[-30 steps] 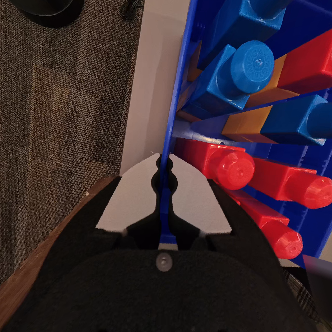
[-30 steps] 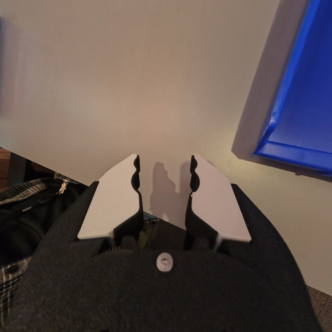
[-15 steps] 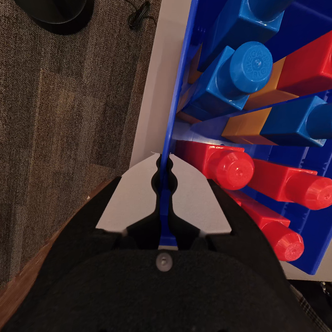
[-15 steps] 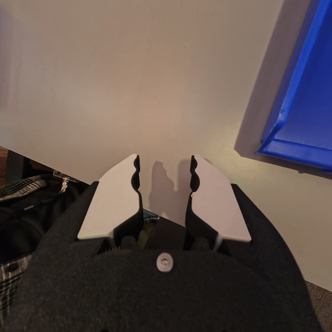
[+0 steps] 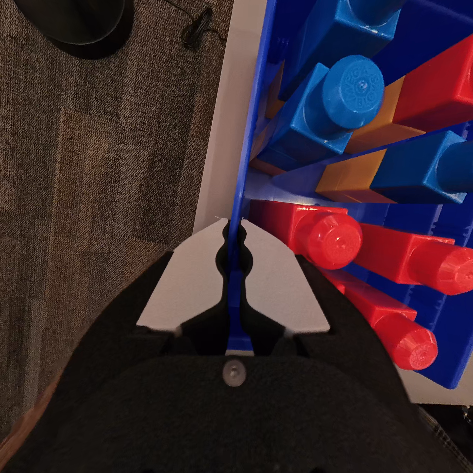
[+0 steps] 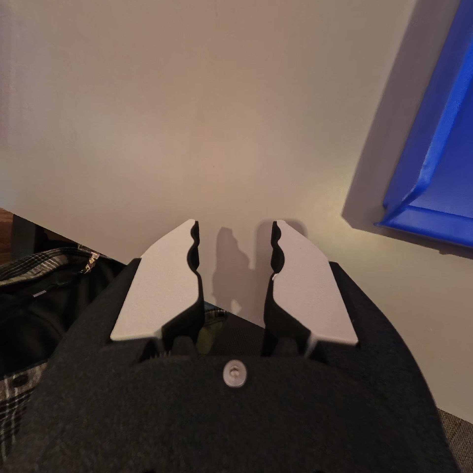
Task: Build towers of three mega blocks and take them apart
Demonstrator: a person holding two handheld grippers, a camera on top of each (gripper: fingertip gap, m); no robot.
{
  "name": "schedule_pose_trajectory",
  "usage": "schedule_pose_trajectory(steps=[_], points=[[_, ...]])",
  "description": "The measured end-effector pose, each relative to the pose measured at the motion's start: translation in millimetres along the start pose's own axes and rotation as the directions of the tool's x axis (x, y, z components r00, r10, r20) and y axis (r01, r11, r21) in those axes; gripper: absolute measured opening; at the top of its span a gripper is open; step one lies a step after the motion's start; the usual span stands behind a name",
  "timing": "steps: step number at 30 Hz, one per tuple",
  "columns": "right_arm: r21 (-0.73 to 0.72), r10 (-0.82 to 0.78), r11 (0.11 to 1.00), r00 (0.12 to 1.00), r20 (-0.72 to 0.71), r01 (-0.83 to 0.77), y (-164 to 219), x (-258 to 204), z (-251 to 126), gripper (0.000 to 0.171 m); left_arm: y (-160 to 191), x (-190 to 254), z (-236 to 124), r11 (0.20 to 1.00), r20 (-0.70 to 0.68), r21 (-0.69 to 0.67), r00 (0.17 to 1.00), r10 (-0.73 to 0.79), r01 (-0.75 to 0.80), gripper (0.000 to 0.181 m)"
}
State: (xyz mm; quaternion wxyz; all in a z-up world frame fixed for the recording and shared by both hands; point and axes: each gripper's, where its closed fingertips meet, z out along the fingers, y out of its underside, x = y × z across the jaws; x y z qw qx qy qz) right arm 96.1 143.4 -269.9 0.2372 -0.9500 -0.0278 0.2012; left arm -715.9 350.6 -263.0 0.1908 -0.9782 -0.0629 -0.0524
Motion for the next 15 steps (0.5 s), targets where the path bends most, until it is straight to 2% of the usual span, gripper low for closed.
schedule_pose_trajectory(steps=[7, 11, 15], points=[[0.026, -0.006, 1.000, 1.000, -0.028, 0.007, -7, 0, 1, 0.060, -6, -1, -4, 0.997, -0.016, 0.048, 0.998, 0.063, -0.062, 0.005], [0.065, -0.012, 0.998, 0.999, -0.051, 0.015, -14, 5, -1, 0.067, -23, 6, -29, 0.982, -0.080, 0.188, 0.996, 0.044, -0.028, 0.022], [0.109, -0.027, 0.993, 0.994, -0.107, 0.039, -29, 16, -3, 0.078, -44, 23, -82, 0.917, -0.195, 0.397, 0.979, 0.058, 0.025, 0.030]])
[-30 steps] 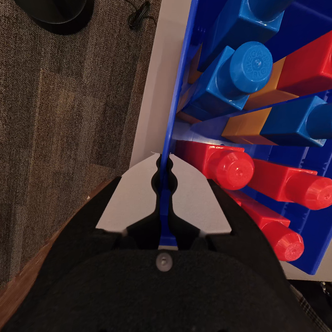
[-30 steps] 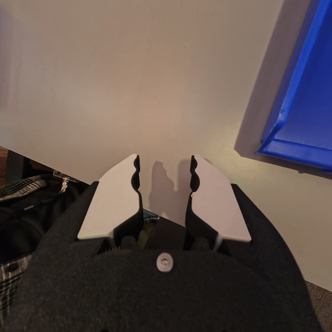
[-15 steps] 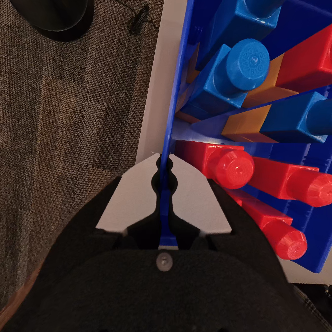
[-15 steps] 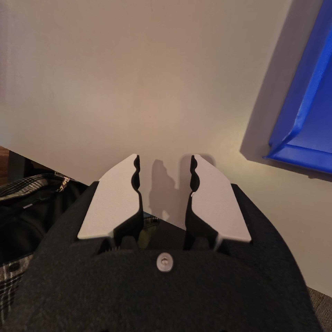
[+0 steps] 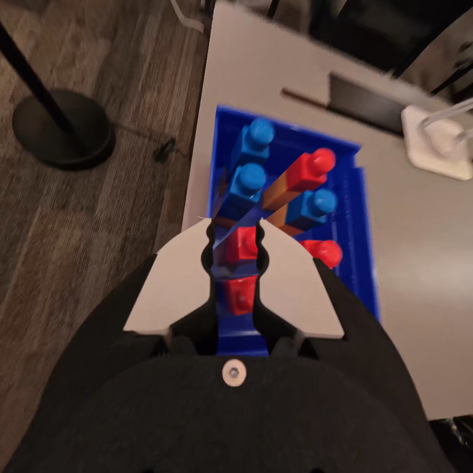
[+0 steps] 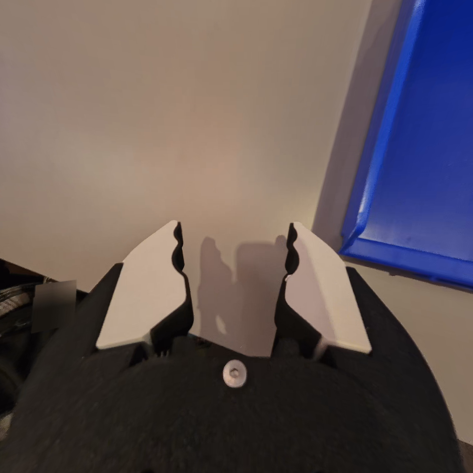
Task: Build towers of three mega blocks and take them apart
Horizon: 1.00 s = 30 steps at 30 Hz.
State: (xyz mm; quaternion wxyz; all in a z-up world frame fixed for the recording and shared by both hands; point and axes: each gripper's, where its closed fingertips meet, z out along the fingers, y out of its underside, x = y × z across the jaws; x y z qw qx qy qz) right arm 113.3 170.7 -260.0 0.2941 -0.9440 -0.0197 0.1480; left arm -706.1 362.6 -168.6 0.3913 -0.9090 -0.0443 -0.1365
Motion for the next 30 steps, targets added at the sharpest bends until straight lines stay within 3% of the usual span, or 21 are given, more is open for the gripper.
schedule_pose_trajectory(steps=[6, 13, 17, 23, 30], points=[[0.057, -0.028, 0.998, 0.999, -0.022, 0.029, -25, 3, 7, 0.089, -42, 68, -63, 0.953, -0.091, 0.290, 0.988, 0.124, -0.093, 0.043], [0.148, -0.079, 0.985, 0.994, -0.076, 0.089, -55, -2, 17, 0.099, -29, 182, -89, 0.860, -0.155, 0.454, 0.930, 0.333, -0.233, 0.058], [0.237, -0.061, 0.967, 0.989, -0.134, 0.092, -71, 1, 21, 0.118, 4, 244, -75, 0.823, -0.227, 0.505, 0.880, 0.418, -0.260, 0.066], [0.360, -0.027, 0.930, 0.991, -0.134, 0.074, -80, -5, 19, 0.117, 70, 318, -39, 0.836, -0.393, 0.490, 0.793, 0.465, -0.248, 0.071], [0.426, 0.011, 0.902, 0.985, -0.171, 0.064, -72, -2, 25, 0.114, 121, 341, -4, 0.841, -0.399, 0.456, 0.777, 0.486, -0.292, 0.072]])
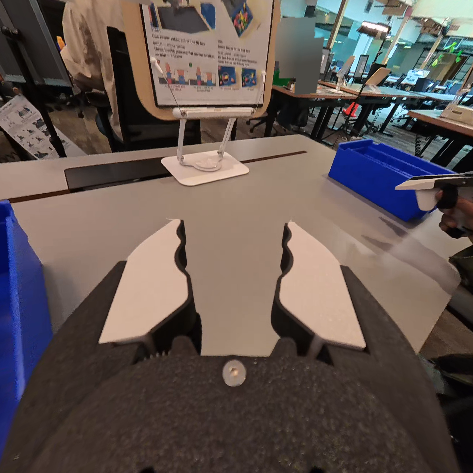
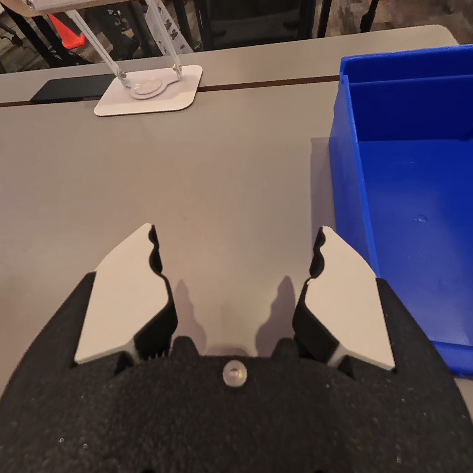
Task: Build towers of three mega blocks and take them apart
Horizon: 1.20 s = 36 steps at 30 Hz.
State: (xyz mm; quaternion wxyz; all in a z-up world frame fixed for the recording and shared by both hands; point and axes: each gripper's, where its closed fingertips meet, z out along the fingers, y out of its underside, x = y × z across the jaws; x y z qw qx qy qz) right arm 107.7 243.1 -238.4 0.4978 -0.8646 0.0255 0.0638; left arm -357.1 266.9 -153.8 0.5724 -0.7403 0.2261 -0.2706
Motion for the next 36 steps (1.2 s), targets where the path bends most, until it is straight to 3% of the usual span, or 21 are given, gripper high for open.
schedule_pose_trajectory(steps=[9, 18, 36], points=[[-0.014, -0.017, 1.000, 1.000, -0.009, 0.017, -1, -6, 4, 0.114, 17, -12, 7, 0.996, 0.052, 0.080, 0.997, -0.051, 0.047, 0.069], [-0.014, -0.019, 1.000, 1.000, 0.010, 0.019, -4, -14, 3, 0.113, 28, -16, 1, 0.996, 0.046, 0.045, 0.996, -0.073, 0.071, 0.069], [-0.051, -0.061, 0.997, 0.996, 0.065, 0.064, 8, -26, 6, 0.112, 29, -33, -41, 0.997, 0.093, 0.038, 0.993, -0.074, 0.071, 0.068]])
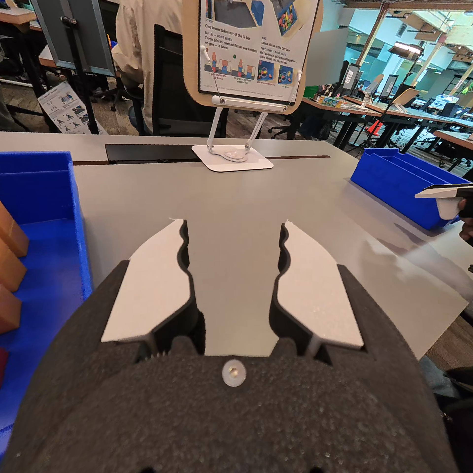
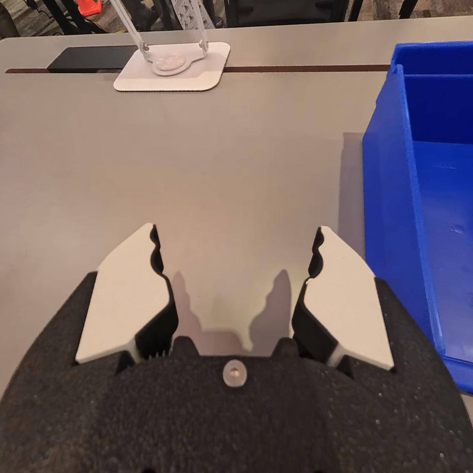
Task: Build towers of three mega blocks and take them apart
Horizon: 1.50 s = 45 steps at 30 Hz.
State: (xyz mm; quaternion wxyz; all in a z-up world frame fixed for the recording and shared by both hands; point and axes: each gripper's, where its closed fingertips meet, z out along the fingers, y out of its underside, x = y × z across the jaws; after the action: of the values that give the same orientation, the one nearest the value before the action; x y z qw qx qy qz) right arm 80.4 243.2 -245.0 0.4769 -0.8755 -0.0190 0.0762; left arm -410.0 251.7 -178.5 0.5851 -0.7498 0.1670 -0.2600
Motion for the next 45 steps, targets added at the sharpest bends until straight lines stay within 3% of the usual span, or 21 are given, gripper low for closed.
schedule_pose_trajectory(steps=[9, 17, 24, 35, 45], points=[[0.000, -0.006, 1.000, 1.000, 0.026, 0.006, 0, -5, 0, 0.111, -8, -18, -40, 0.999, 0.081, -0.023, 0.996, 0.044, -0.042, 0.067], [-0.013, -0.010, 1.000, 0.999, 0.040, 0.010, 2, -7, 1, 0.111, -40, -65, -102, 0.998, 0.230, 0.024, 0.972, 0.047, -0.054, 0.067], [-0.020, -0.006, 1.000, 0.999, 0.053, 0.007, 4, -8, 1, 0.110, -44, -116, -131, 0.998, 0.351, -0.036, 0.934, 0.066, -0.057, 0.068], [-0.019, 0.001, 1.000, 0.997, 0.076, 0.000, 4, -9, -1, 0.110, -13, -161, -106, 0.981, 0.350, -0.190, 0.935, 0.047, 0.022, 0.069], [-0.033, -0.008, 0.999, 0.997, 0.082, 0.010, 7, -11, 1, 0.110, 25, -191, -71, 0.952, 0.464, -0.290, 0.884, 0.052, 0.096, 0.077]])
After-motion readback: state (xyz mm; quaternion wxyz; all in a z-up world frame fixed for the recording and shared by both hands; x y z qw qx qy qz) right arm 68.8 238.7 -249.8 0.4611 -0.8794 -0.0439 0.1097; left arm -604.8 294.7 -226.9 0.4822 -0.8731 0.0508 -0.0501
